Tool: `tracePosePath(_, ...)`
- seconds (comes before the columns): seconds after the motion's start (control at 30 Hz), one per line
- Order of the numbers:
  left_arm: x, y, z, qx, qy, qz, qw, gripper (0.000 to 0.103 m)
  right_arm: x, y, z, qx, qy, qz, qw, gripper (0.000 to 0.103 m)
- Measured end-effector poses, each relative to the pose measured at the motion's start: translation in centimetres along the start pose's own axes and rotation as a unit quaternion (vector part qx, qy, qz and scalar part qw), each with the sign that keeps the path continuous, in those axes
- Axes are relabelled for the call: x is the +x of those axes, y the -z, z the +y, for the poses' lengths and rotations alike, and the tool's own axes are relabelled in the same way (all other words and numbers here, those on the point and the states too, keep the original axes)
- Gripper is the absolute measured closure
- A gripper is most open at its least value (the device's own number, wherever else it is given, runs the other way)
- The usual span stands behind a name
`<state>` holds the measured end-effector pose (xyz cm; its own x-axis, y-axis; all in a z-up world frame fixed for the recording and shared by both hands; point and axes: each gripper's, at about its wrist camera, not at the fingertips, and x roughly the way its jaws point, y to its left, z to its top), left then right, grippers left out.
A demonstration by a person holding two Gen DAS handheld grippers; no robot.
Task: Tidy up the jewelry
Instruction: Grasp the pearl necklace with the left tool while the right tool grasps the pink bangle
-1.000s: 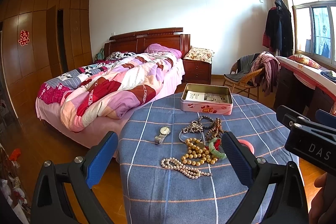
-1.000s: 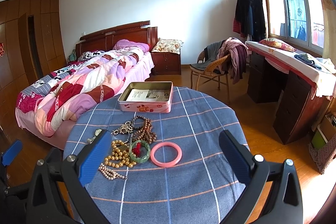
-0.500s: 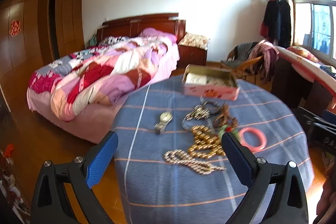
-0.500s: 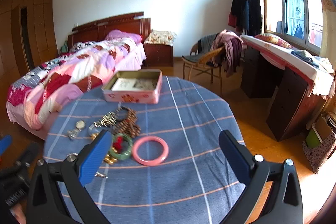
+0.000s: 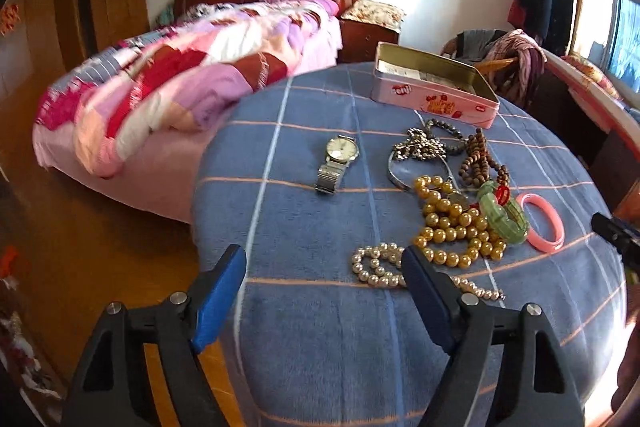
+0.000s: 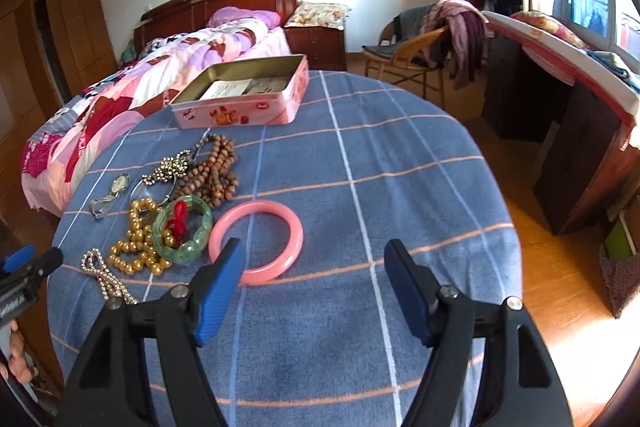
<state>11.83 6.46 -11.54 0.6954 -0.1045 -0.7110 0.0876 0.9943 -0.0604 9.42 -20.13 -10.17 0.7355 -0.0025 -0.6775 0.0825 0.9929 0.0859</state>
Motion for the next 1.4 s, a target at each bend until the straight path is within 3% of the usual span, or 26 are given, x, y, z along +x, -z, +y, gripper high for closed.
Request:
tracePosePath(0.07, 0.6, -0.1, -0.3, 0.013, 0.004, 0.007, 0.9999, 0.025, 0.7, -0.4, 0.1, -0.01, -0.008, 0.007, 1.0, 0.029)
tracePosePath(0.13, 1.3, -0.2, -0.6, 0.019, 0.008, 0.017, 0.9996, 0.04, 1.4, -0.6, 0.1, -0.019, -0.003, 0.012, 1.0, 0.029)
tracePosePath(0.17, 1.7, -0.3, -0.8, 0.023, 0.018, 0.026, 0.9992, 0.043, 1.8, -0.7, 0.1, -0.02, 0.0, 0.016, 1.0, 0.029)
tracePosePath(0.3, 3.2, -0.4, -1.5, 0.042, 0.04, 0.05, 0.9971, 0.044, 3.6, -0.8, -0.7, -0.005, -0.016, 0.047, 0.999, 0.052)
tracePosePath(0.5, 4.0, -0.7, -2.5, 0.088, 0.035, 0.06, 0.9937, 0.043, 4.6, -1.7, -0.4, -0.017, -0.024, 0.058, 0.998, 0.052)
tracePosePath(0.67, 4.4, -0.9, -2.5, 0.084, 0.052, 0.074, 0.9923, 0.044, 6.7, -2.0, 0.9, -0.058, 0.007, 0.081, 0.995, 0.053)
tracePosePath(0.83, 4.4, -1.1, -2.7, 0.083, 0.087, 0.084, 0.9892, 0.068, 7.3, -2.2, 1.7, -0.078, 0.009, 0.089, 0.993, 0.058)
tracePosePath(0.87, 4.4, -1.1, -2.9, 0.087, 0.09, 0.083, 0.9887, 0.071, 7.4, -2.3, 1.8, -0.079, 0.004, 0.091, 0.993, 0.066)
tracePosePath(0.9, 4.3, -1.1, -3.1, 0.096, 0.091, 0.08, 0.988, 0.074, 7.4, -2.4, 2.0, -0.083, 0.003, 0.09, 0.992, 0.08)
tracePosePath(0.97, 4.2, -1.0, -3.5, 0.108, 0.093, 0.077, 0.9868, 0.081, 7.5, -2.5, 2.4, -0.094, 0.009, 0.09, 0.991, 0.088)
tracePosePath(1.0, 4.2, -1.1, -3.5, 0.11, 0.095, 0.074, 0.9866, 0.098, 7.5, -2.5, 2.4, -0.094, 0.005, 0.089, 0.992, 0.09)
tracePosePath(1.17, 3.8, -1.1, -3.1, 0.097, 0.115, 0.069, 0.9863, 0.098, 7.0, -3.2, 0.5, -0.031, -0.039, 0.09, 0.995, 0.09)
tracePosePath(1.4, 0.8, -3.4, -3.0, 0.094, 0.132, 0.008, 0.9868, 0.098, 4.9, -5.2, -0.3, -0.015, -0.041, 0.043, 0.998, 0.09)
